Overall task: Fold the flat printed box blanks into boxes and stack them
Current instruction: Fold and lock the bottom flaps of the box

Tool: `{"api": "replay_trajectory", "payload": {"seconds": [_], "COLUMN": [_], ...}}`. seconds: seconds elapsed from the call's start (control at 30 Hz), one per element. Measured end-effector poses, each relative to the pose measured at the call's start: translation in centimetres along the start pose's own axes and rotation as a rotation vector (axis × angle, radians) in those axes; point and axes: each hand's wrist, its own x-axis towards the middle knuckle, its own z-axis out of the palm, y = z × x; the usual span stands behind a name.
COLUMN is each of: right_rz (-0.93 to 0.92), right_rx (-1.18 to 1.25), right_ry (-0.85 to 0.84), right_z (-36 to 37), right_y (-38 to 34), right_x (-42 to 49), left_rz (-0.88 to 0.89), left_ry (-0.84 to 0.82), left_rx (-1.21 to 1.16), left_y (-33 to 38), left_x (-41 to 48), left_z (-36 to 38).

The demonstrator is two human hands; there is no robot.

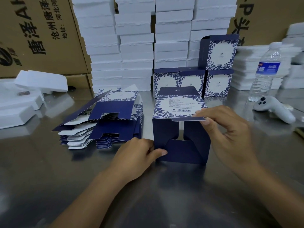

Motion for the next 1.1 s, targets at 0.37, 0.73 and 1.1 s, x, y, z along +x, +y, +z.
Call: {"api": "replay_trajectory", "payload": {"seconds": [0.37,0.73,1.1], "right_rz": [0.021,0.015,0.023], "right_rx": [0.02,0.018,0.009], "right_ry": [0.003,0.004,-0.009], "right_z": [-0.1,-0.1,-0.2], "right_y": [0.0,0.2,0.1], "right_x": [0.0,0.1,0.1], "left_rz": [-0.015,0.025,0.102], "left_ry": [-0.04,-0.061,-0.115], "left_rx": [-0.001,-0.021,-0.038], "left_y": [-0.2,-0.5,-1.1], "left_x": [0.1,0.1,0.0], "left_z": [-0.2,-0.1,-0.4]}}
